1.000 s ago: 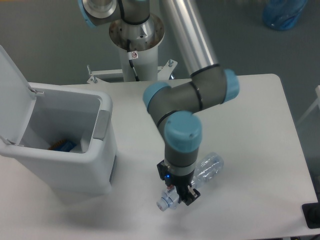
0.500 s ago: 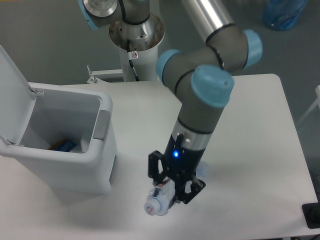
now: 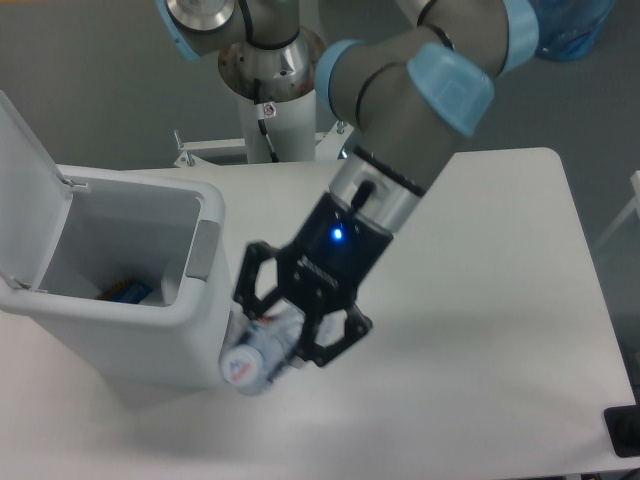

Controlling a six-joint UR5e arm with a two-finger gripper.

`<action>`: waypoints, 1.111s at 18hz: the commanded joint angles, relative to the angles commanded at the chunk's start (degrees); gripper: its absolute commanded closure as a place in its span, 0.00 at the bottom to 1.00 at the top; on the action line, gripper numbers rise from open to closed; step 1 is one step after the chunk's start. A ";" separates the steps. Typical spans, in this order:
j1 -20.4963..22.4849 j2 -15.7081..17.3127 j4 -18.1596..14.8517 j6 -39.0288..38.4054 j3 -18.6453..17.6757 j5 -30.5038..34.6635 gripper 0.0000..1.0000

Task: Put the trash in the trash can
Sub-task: 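Lift the bottle and carry it over the trash can, then lower the bottle into the can and open the gripper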

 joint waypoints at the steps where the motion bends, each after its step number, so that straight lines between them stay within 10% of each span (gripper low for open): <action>1: 0.09 0.00 0.00 -1.32 0.44 -1.67 0.85; 7: 0.01 1.32 0.00 -4.93 0.53 -7.84 0.85; 20: -7.64 6.42 3.78 3.74 -12.73 -11.00 0.80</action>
